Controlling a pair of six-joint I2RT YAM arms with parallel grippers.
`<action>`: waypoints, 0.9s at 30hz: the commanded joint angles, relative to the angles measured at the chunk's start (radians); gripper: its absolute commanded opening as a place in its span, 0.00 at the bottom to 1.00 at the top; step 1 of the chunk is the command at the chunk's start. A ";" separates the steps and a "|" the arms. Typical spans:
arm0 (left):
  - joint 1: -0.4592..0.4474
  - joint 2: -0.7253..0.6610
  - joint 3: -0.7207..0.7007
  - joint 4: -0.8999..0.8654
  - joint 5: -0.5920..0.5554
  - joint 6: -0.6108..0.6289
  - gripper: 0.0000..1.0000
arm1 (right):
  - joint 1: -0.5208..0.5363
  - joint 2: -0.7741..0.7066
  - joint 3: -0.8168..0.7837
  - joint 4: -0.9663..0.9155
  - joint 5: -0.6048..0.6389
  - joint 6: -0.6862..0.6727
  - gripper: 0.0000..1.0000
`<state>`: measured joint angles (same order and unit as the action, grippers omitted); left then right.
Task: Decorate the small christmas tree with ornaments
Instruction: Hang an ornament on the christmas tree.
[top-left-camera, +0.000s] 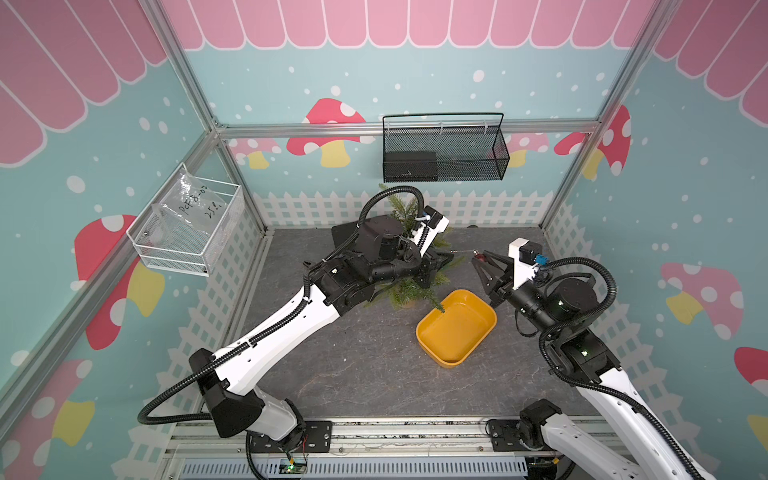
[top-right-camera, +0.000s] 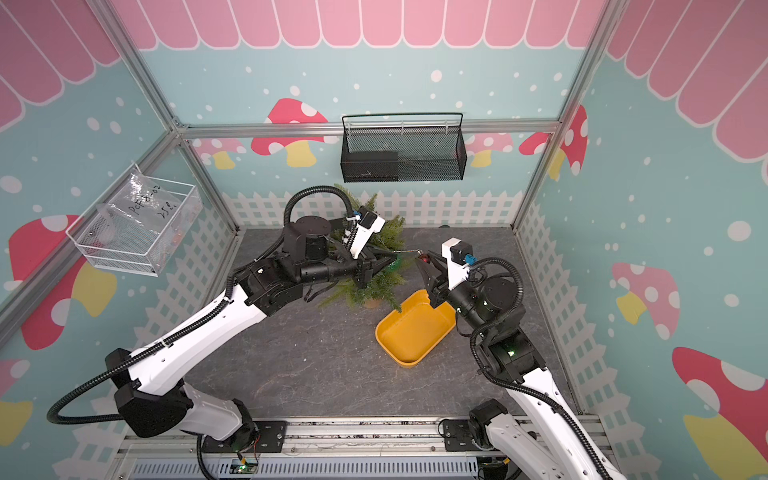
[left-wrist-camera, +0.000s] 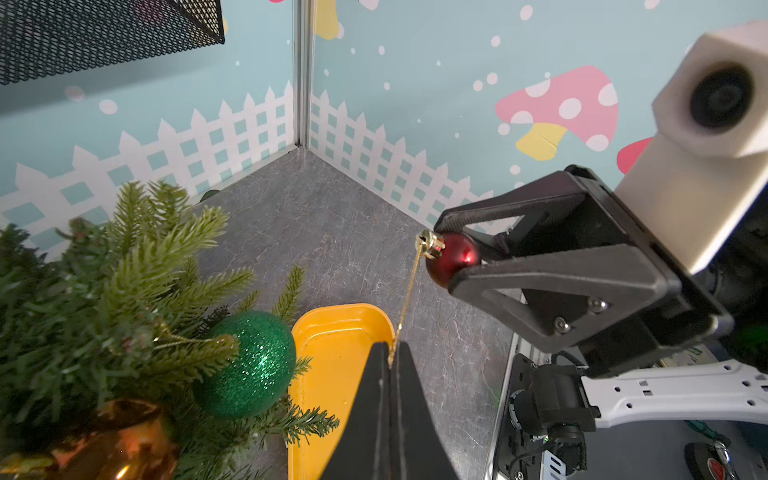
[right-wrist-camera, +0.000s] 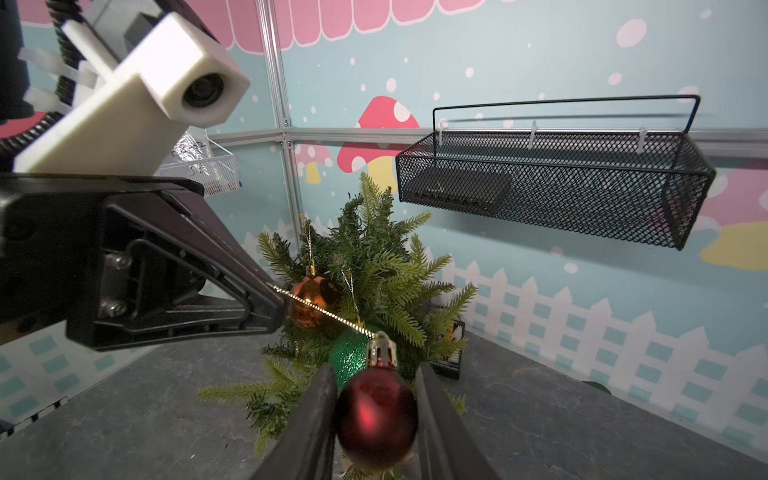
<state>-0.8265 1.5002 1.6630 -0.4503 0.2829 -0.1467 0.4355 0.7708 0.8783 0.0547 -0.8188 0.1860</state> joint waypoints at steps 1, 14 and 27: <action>-0.002 0.016 0.055 -0.049 0.013 0.046 0.00 | 0.020 0.001 0.001 0.042 0.080 -0.085 0.33; -0.006 0.094 0.154 -0.153 0.021 0.068 0.00 | 0.104 0.027 -0.013 0.084 0.149 -0.188 0.33; -0.006 0.105 0.193 -0.189 -0.047 0.061 0.00 | 0.115 0.059 -0.024 0.099 0.181 -0.200 0.33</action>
<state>-0.8272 1.5925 1.8034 -0.6033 0.2630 -0.1188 0.5442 0.8253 0.8631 0.1177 -0.6472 0.0151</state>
